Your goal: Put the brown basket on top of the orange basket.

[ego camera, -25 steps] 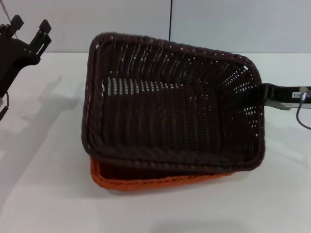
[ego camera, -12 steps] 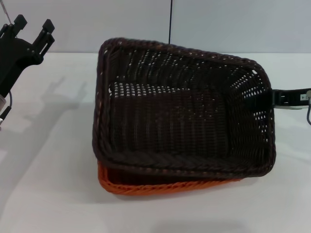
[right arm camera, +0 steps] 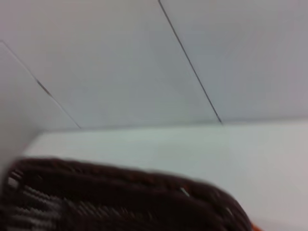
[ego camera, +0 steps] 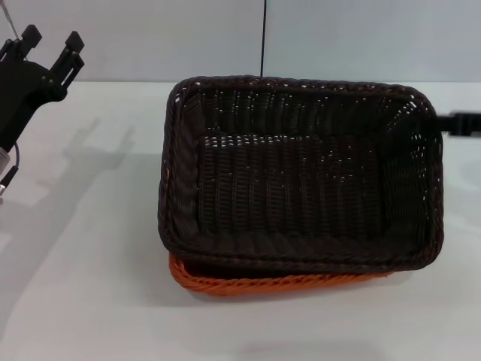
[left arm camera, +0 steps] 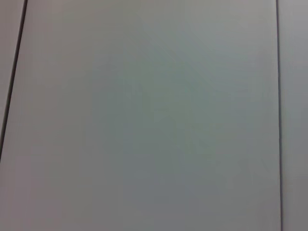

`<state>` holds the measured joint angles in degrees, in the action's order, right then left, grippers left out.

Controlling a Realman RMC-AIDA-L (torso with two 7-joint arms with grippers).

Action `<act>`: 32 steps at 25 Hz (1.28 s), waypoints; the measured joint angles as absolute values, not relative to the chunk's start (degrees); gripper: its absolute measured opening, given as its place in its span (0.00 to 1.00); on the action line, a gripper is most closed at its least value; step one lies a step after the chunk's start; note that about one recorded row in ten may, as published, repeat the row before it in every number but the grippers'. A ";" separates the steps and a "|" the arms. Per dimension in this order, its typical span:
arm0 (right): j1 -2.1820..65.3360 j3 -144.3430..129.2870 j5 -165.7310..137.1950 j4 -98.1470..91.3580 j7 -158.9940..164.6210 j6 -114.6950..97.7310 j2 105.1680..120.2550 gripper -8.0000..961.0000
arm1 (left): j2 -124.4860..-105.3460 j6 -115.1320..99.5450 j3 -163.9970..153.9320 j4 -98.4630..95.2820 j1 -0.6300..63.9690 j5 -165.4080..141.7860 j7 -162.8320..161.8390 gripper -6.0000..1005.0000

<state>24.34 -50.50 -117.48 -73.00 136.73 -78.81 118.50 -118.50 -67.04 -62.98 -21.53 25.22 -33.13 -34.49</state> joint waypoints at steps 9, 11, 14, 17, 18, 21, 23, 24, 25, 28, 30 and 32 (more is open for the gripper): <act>18.85 -38.67 -85.15 -65.12 106.44 -88.91 118.41 0.74 | -118.50 -70.44 -62.84 -19.94 24.95 -32.57 -35.15 0.71; 17.49 -35.34 -77.80 -59.98 96.66 -92.28 118.72 0.81 | -118.51 -71.97 -62.83 -19.42 24.88 -32.30 -35.51 0.71; 15.69 -32.85 -67.90 -50.39 81.90 -95.18 118.82 0.81 | -118.64 -79.51 -63.02 -16.49 24.73 -29.63 -36.79 0.71; 14.69 -31.83 -60.45 -40.86 68.42 -95.60 118.82 0.81 | -118.74 -83.00 -63.18 -14.96 24.65 -28.11 -36.97 0.71; 14.68 -31.36 -58.52 -37.57 64.65 -95.45 118.82 0.81 | -118.79 -84.22 -63.18 -14.38 24.64 -27.55 -36.97 0.71; 15.68 -29.85 -53.95 -28.47 56.30 -94.86 118.83 0.81 | -118.92 -88.08 -63.15 -12.51 24.65 -25.49 -36.57 0.71; 16.96 -29.23 -52.24 -23.74 53.24 -94.32 118.85 0.81 | -119.03 -90.74 -62.86 -9.77 25.09 -22.58 -36.32 0.71; 17.50 -29.13 -51.79 -22.37 52.09 -94.05 118.91 0.81 | -119.06 -90.88 -62.79 -8.80 25.36 -21.25 -36.37 0.71; 17.98 -29.10 -51.67 -21.41 51.12 -93.81 118.99 0.81 | -119.06 -90.88 -62.79 -8.80 25.36 -21.25 -36.37 0.71; 19.96 -28.67 -51.59 -18.22 49.08 -92.95 119.16 0.81 | -119.08 -89.90 -62.76 -6.17 26.35 -19.21 -36.33 0.71; 21.03 -28.35 -51.55 -16.94 48.78 -91.94 119.15 0.81 | -119.08 -89.61 -62.76 -5.98 26.45 -19.12 -36.25 0.71; 21.73 -28.31 -51.53 -16.55 48.27 -90.43 119.16 0.81 | -119.09 -88.78 -62.81 -5.51 26.94 -18.68 -36.23 0.71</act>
<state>21.73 -28.31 -51.53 -16.55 48.27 -90.43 119.16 -119.09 -88.78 -62.81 -5.51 26.94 -18.69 -36.23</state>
